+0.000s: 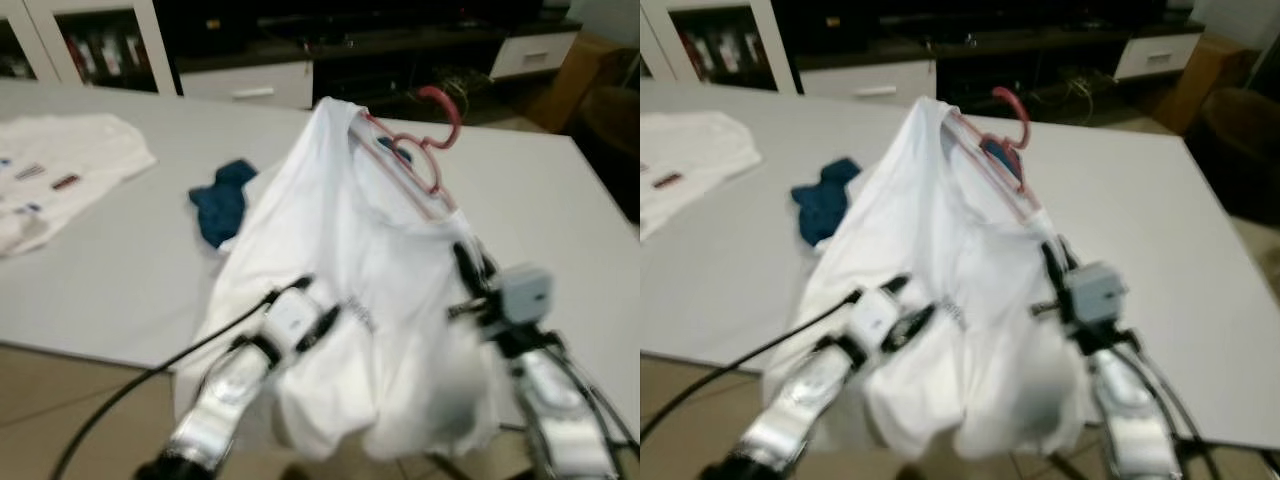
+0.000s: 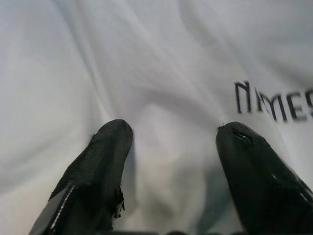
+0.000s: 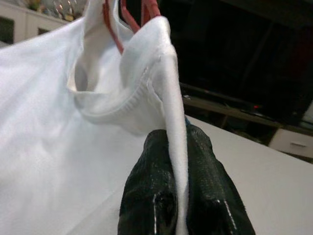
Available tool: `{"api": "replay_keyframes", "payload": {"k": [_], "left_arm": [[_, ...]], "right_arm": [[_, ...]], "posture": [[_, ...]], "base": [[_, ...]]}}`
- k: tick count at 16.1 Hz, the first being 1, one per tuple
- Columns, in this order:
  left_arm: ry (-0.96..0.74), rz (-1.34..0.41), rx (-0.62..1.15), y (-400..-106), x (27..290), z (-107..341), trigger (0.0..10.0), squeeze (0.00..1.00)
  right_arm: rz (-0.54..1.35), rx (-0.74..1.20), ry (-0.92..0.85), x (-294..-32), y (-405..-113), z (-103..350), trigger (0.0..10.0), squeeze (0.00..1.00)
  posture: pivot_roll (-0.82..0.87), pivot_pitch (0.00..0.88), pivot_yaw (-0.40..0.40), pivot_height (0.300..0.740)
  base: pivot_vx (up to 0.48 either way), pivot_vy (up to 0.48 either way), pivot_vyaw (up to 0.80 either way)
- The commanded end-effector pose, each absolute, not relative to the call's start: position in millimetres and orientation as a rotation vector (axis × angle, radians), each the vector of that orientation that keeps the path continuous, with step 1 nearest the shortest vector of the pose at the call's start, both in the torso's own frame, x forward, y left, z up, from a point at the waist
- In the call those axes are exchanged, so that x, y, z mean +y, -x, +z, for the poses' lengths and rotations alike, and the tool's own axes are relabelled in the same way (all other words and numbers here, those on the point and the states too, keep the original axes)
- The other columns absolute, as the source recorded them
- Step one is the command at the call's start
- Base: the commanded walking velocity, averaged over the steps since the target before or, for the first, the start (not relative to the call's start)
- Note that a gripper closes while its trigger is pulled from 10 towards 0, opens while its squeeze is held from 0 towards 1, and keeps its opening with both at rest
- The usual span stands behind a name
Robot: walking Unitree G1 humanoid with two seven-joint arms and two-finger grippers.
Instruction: Hang hanger
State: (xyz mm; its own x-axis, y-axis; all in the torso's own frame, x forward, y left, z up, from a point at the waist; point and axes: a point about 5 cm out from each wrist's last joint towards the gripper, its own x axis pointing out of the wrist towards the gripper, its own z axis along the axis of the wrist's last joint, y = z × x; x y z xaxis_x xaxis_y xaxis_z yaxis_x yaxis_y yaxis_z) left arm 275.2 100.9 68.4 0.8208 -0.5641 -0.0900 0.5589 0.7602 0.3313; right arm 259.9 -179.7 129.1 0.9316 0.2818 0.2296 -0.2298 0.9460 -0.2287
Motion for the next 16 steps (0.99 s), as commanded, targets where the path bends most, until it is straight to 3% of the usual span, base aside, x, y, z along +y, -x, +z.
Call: {"api": "replay_keyframes", "payload": {"k": [1, 9, 16], "left_arm": [[-0.351, -0.617, -0.022, -276.5, 97.3, 70.6, 10.0, 0.00], [-0.352, -0.618, -0.024, -277.8, 97.2, 71.8, 10.0, 0.00], [-0.312, -0.628, -0.025, -279.4, 93.0, 73.2, 10.0, 0.00]], "right_arm": [[0.233, -0.286, 0.204, -187.2, -259.5, 135.5, 10.0, 0.00], [0.224, -0.285, 0.189, -187.3, -261.2, 135.7, 10.0, 0.00], [0.286, -0.251, 0.180, -185.6, -259.2, 133.1, 10.0, 0.00]], "posture": [[0.00, 0.066, 0.012, 0.740], [0.00, 0.069, 0.014, 0.740], [-0.01, 0.060, 0.011, 0.740]], "base": [[0.000, -0.412, 0.00], [0.090, -0.414, 0.00], [0.000, 0.000, 0.00]]}}
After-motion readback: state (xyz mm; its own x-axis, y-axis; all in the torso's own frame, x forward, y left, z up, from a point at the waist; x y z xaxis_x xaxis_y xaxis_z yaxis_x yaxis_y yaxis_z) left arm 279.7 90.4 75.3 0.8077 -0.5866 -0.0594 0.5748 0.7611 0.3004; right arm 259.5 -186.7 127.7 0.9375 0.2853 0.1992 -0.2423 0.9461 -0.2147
